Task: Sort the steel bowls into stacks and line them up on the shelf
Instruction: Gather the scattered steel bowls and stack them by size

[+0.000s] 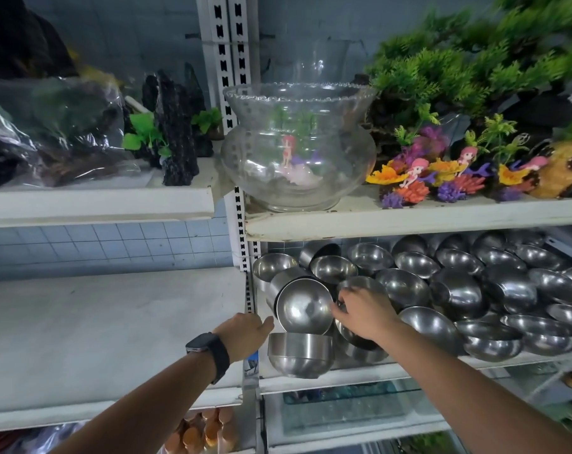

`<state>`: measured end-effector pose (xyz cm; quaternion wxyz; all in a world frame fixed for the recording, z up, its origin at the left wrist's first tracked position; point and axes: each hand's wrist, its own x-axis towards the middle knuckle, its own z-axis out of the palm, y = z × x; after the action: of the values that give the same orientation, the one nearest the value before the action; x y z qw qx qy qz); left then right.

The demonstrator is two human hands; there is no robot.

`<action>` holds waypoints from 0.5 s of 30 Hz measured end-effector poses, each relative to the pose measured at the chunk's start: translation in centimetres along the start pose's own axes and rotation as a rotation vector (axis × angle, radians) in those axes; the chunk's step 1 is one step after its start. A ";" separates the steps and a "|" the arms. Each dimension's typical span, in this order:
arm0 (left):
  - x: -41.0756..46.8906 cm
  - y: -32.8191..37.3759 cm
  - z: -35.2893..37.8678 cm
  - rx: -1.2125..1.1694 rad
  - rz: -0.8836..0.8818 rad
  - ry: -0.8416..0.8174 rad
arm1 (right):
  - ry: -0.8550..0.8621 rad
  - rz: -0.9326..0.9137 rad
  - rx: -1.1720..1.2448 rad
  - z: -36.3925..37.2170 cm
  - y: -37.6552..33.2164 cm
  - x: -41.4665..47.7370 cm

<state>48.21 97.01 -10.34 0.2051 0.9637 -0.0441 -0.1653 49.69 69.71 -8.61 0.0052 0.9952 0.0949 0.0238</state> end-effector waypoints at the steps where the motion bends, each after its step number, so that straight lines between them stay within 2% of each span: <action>1: 0.2 -0.1 0.2 0.000 0.002 -0.041 | 0.001 0.007 0.006 0.1 -0.1 0.2; 3: 0.5 -0.1 0.6 -0.053 -0.069 -0.056 | 0.009 0.021 0.013 0.3 -0.2 0.6; 6: 0.3 0.8 0.7 -0.261 -0.202 -0.119 | 0.012 0.035 0.003 0.5 -0.3 0.9; 8: 0.4 1.0 0.8 -0.334 -0.212 -0.182 | 0.026 0.034 -0.007 0.4 -0.3 1.0; 9: -0.1 1.3 0.4 -0.260 -0.163 -0.244 | 0.034 0.033 -0.018 0.4 -0.4 1.0; 10: -0.3 1.6 0.1 -0.283 -0.186 -0.282 | 0.040 0.032 -0.027 0.3 -0.5 1.1; 15: -0.5 2.0 0.5 -0.410 -0.256 -0.364 | 0.075 0.028 -0.100 -0.2 -1.3 1.5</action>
<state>47.57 95.06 -9.78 0.3616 0.8545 0.0758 -0.3651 50.94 71.25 -8.34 0.0511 0.9933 0.0800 0.0658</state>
